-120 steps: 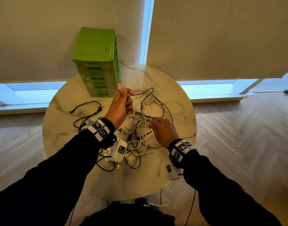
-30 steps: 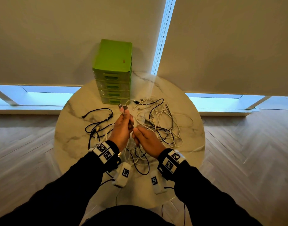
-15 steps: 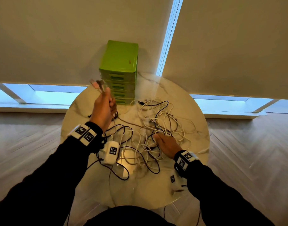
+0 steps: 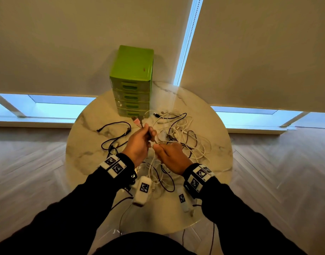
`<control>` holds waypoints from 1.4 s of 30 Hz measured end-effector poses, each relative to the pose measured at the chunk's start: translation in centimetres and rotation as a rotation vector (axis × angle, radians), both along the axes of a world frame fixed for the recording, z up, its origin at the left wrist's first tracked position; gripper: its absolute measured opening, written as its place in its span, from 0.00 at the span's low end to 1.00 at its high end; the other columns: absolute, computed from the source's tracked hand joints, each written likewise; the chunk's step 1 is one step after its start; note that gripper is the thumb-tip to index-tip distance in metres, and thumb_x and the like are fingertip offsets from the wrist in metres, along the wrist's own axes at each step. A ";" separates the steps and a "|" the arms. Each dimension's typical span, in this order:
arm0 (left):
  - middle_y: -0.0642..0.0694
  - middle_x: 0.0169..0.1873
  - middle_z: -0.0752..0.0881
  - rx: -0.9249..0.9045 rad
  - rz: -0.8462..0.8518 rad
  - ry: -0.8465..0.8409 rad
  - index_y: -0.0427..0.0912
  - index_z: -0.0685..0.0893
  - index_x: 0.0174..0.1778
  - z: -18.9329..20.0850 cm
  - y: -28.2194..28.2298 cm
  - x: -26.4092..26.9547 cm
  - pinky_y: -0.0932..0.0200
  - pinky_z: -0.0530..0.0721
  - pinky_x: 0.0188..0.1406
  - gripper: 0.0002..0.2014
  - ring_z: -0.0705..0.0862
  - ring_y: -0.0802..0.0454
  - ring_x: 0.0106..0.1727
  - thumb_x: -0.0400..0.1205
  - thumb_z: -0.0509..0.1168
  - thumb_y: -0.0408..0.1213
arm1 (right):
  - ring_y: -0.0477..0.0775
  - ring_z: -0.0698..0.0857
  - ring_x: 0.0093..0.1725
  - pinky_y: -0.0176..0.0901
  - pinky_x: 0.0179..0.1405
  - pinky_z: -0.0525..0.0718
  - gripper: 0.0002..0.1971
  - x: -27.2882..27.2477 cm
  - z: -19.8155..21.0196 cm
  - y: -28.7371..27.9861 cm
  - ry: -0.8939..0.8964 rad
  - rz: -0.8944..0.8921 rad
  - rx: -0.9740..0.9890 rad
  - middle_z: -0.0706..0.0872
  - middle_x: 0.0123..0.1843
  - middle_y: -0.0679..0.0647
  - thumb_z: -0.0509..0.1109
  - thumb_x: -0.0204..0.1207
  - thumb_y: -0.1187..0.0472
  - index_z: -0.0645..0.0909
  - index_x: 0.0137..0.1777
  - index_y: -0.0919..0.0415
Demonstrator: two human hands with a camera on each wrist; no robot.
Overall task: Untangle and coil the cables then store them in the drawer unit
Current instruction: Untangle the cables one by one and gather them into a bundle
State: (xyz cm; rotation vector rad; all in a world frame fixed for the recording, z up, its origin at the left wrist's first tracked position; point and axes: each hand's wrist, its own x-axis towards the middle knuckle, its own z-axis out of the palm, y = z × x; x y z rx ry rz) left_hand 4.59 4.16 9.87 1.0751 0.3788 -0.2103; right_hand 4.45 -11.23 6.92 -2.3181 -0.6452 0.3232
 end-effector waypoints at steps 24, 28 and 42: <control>0.55 0.25 0.70 0.361 -0.244 0.103 0.46 0.85 0.45 -1.3 0.4 -1.9 0.57 0.62 0.29 0.24 0.65 0.56 0.27 0.90 0.51 0.59 | 0.56 0.85 0.41 0.57 0.60 0.70 0.22 0.6 1.4 -0.2 -0.148 -0.070 -0.106 0.82 0.36 0.44 0.46 0.89 0.42 0.80 0.51 0.50; 0.55 0.21 0.70 0.129 -0.103 0.143 0.46 0.80 0.41 0.2 -0.1 -1.0 0.57 0.60 0.28 0.18 0.65 0.58 0.21 0.91 0.55 0.50 | 0.51 0.83 0.38 0.54 0.59 0.75 0.21 -0.6 1.0 0.1 -0.050 0.001 -0.073 0.82 0.34 0.43 0.47 0.91 0.45 0.78 0.46 0.51; 0.53 0.34 0.72 0.498 0.266 -0.182 0.51 0.78 0.42 6.2 6.4 1.5 0.61 0.71 0.39 0.14 0.70 0.58 0.35 0.91 0.54 0.48 | 0.51 0.82 0.37 0.50 0.46 0.79 0.16 1.0 -4.2 -6.6 0.184 -0.051 -0.161 0.85 0.37 0.51 0.54 0.91 0.50 0.76 0.42 0.51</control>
